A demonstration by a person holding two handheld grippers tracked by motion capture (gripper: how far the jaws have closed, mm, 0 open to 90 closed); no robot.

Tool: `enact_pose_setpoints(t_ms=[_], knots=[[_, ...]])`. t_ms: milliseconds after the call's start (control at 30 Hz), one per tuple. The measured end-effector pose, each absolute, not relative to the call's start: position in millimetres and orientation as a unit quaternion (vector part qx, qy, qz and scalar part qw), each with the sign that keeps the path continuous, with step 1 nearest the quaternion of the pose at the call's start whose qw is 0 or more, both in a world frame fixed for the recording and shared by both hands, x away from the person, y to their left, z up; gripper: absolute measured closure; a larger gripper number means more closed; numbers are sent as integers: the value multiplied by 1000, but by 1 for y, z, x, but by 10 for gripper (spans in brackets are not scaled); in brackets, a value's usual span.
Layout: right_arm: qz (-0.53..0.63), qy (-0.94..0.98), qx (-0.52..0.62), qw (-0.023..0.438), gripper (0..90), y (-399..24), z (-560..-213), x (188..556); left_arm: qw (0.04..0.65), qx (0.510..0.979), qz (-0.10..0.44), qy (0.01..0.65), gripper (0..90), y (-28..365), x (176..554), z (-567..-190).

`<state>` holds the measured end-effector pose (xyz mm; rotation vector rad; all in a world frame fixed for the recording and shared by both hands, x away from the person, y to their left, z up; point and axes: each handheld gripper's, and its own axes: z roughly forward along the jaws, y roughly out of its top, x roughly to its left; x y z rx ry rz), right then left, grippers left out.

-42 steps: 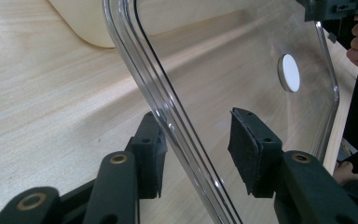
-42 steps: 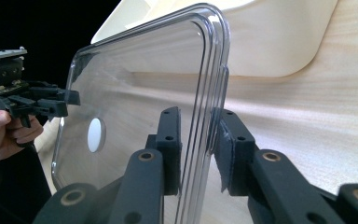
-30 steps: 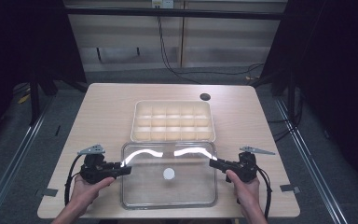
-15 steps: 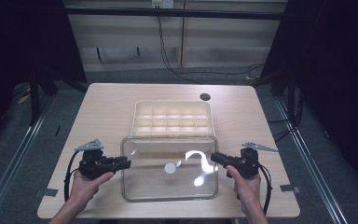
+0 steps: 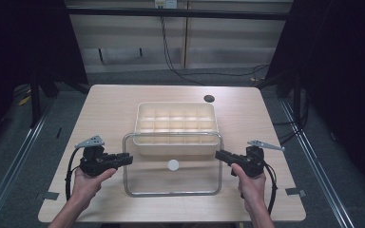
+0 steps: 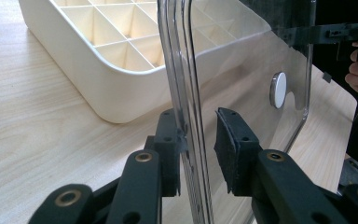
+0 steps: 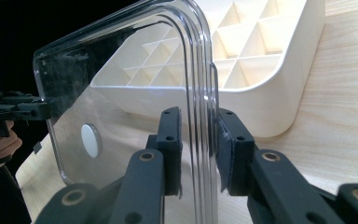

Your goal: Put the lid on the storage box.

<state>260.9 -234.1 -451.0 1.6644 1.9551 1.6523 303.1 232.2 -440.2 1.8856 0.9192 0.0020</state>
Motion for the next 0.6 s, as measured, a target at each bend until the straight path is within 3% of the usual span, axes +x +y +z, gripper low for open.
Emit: enact_pose_setpoints(t_ms=[600], knots=[[563,632,530,53,739,-231,-434,263,531,766,1,363,740,242,305,-418]])
